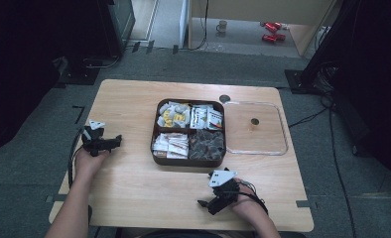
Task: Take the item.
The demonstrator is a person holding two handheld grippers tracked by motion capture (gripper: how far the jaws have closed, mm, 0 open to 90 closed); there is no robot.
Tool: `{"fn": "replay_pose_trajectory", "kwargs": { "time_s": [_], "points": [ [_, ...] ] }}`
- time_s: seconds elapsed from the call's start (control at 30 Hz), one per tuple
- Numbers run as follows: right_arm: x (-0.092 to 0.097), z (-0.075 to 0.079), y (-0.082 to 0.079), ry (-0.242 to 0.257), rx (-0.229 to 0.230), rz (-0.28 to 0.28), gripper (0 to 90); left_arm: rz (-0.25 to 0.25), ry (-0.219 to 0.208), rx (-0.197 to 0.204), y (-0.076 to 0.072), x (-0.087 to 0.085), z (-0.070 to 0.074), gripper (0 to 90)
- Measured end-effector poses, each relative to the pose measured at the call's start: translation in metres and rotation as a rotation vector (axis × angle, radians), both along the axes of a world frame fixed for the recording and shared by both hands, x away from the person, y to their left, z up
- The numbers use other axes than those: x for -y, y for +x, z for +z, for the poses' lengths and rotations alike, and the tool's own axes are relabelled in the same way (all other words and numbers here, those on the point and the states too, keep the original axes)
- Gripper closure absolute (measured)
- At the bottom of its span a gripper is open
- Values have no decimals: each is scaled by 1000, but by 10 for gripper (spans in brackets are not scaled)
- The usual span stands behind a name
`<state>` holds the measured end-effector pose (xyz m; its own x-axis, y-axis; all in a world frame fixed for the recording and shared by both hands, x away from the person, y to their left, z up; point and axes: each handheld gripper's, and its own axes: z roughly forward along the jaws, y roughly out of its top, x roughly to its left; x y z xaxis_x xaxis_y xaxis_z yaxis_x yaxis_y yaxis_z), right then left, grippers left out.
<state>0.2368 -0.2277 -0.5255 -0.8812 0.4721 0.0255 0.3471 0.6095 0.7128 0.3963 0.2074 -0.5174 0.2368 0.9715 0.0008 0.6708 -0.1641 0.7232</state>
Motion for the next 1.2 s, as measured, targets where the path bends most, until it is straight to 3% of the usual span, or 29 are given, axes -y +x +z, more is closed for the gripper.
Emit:
{"fn": "replay_pose_trajectory", "kwargs": {
  "time_s": [0.8,1.03,1.1,1.13,1.2],
  "points": [
    [0,0,0,0,0,0,0,35,1,-4,1,2,1,121],
    [0,0,0,0,0,0,0,-26,-9,-51,1,2,6,145],
    [0,0,0,0,0,0,0,-48,-36,-57,1,0,9,186],
    [0,0,0,0,0,0,0,-48,-36,-57,1,0,9,241],
    [0,0,0,0,1,0,0,-82,-39,-48,2,-1,13,264]
  ]
}}
